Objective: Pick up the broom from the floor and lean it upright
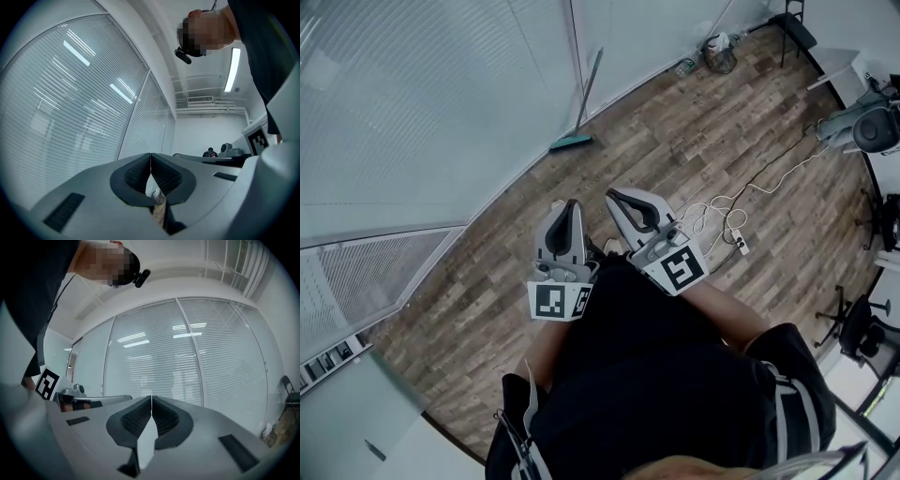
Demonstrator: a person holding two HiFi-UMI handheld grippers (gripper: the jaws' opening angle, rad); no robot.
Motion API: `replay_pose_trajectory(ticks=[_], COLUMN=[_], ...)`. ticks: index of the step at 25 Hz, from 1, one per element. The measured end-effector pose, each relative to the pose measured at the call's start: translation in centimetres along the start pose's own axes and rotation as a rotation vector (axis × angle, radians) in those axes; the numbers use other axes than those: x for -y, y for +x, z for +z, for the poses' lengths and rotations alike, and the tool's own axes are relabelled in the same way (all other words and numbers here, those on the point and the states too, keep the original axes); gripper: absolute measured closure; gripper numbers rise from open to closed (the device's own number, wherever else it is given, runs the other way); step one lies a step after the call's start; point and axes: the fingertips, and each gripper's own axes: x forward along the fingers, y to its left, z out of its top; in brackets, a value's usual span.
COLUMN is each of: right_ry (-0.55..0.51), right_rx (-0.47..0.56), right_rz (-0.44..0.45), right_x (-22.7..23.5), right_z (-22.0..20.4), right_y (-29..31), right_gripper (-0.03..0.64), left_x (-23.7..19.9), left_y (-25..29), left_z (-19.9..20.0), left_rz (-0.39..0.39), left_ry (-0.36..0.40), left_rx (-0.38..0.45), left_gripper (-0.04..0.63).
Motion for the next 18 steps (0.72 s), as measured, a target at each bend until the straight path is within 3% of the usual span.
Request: replay_pose_trajectory(ticks=[10, 18], right_ry=[0.026, -0.049], right_rx=[-0.019, -0.027], right_rz=[-0.031, -0.043], right_x=[0.0, -1.0], right_z=[-0.2, -0.5], right_y=[-0.5, 2.2], right_gripper=[0.594, 0.594], left_x=[0.8, -1.2], left_y=[-0.4, -2.2], left_z=[0.5, 0.2], left_rz=[-0.044, 0.01], left_ry=[0.03, 0.07], left_rx=[0.002, -0.003], left_gripper=[0.577, 0.577])
